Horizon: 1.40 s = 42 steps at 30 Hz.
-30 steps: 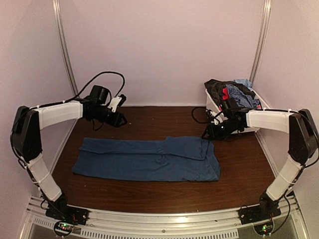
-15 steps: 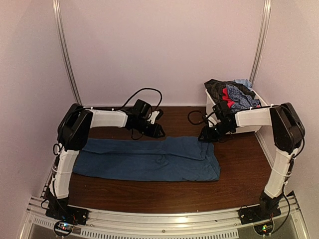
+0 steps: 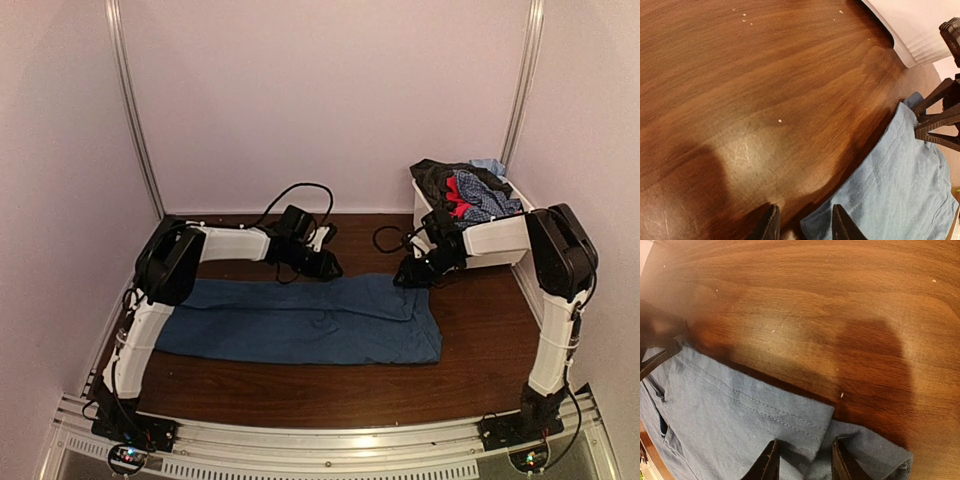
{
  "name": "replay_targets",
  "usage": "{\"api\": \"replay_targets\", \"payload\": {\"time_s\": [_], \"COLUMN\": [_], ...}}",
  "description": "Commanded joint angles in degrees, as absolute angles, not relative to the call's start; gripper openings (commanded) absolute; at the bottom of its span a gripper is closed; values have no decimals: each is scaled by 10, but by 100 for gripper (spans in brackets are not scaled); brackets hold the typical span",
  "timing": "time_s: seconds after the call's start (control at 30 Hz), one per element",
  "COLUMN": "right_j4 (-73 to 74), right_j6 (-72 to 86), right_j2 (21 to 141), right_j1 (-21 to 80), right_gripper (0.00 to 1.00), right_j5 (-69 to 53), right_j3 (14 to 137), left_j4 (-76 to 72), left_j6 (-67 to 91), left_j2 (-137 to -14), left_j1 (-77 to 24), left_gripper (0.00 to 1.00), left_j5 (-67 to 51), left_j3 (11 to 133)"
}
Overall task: Fold and stack the mixed laundry pile
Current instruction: Fold the 1/3-folded T-shirt at the center of the board.
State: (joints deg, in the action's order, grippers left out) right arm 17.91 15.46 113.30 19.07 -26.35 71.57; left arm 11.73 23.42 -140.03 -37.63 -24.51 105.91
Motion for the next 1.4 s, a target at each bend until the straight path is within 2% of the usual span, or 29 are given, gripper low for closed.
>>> {"api": "replay_targets", "payload": {"time_s": [0.0,0.13,0.23,0.4,0.57,0.83,0.87,0.93,1.0,1.2,1.37], "right_j4": [169,171,174,181,185,172,172,172,169,163,159], "right_j6": [158,159,160,158,158,166,165,161,158,149,148], "right_j2": [1145,1150,1148,1133,1101,1035,1030,1024,1020,1002,1004], "right_j1": [186,186,185,185,185,190,192,195,200,217,220], "right_gripper": [34,21,12,1,0,0,0,0,0,0,0], "right_j5": [-267,-263,-264,-271,-281,-322,-323,-328,-332,-344,-337], "right_j3": [743,755,763,774,769,718,711,698,682,641,620], "left_j4": [108,109,108,106,98,50,57,64,74,72,67], "left_j6": [240,241,238,235,225,219,220,224,227,230,233], "left_j2": [-1427,-1435,-1435,-1429,-1397,-1313,-1313,-1319,-1334,-1368,-1389], "left_j1": [-380,-380,-380,-380,-380,-379,-380,-380,-380,-380,-380], "left_gripper": [36,29,16,0,0,0,4,20,27,39,39], "left_j5": [-254,-262,-266,-273,-272,-243,-234,-226,-228,-256,-255], "left_j3": [1094,1105,1111,1123,1107,1009,1008,1014,1025,1038,1048]}}
